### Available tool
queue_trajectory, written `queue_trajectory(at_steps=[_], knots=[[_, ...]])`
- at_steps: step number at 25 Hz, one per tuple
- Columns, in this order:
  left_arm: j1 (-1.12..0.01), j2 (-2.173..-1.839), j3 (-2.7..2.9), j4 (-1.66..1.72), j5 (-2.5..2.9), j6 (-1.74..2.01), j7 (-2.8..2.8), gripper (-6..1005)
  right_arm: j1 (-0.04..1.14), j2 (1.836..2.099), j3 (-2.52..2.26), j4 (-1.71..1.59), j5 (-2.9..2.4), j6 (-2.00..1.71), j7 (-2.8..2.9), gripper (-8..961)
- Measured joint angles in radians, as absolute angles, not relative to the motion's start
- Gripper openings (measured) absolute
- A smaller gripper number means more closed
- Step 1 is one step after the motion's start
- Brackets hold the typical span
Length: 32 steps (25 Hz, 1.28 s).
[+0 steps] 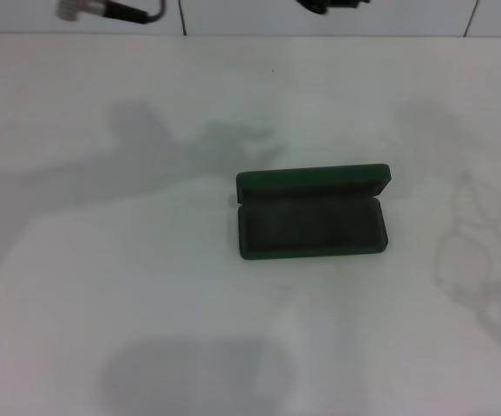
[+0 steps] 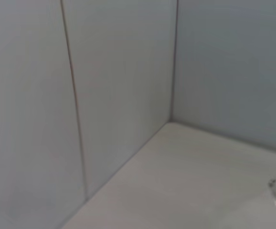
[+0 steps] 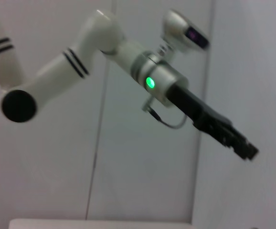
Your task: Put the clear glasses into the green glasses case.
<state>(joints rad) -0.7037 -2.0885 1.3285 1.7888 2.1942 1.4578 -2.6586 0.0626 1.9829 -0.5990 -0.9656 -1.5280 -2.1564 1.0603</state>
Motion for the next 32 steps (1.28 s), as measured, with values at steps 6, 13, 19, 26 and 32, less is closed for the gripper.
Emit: queue_trajectory(at_steps=[6,13,19,26,32], knots=[[-0.703,-2.085,1.163,1.630,1.996,1.578,-2.608,295,0.071,1.985,-0.723,-1.061,-1.375,-2.157,1.045,45],[-0.684,-2.080,1.083,1.442,1.825,1.637,-2.537,297,0.119,1.987,-0.804,-1.113,-1.307,-2.155,1.030,46],[-0.669,-2.084,1.079,1.356,1.755,1.640,-2.495,298,0.192,1.988,-0.879,-1.083,-1.287,-2.154,0.994,48],[-0.678,-2.074,1.069,1.190,1.625,1.683,-2.425,300,0.268,1.993,-0.925,-1.038,-1.283,-2.152,0.954,49],[-0.674,-2.067,1.047,1.115,1.573,1.693,-2.390,392,0.284,1.997,-0.933,-1.024,-1.274,-2.152,0.942,51]])
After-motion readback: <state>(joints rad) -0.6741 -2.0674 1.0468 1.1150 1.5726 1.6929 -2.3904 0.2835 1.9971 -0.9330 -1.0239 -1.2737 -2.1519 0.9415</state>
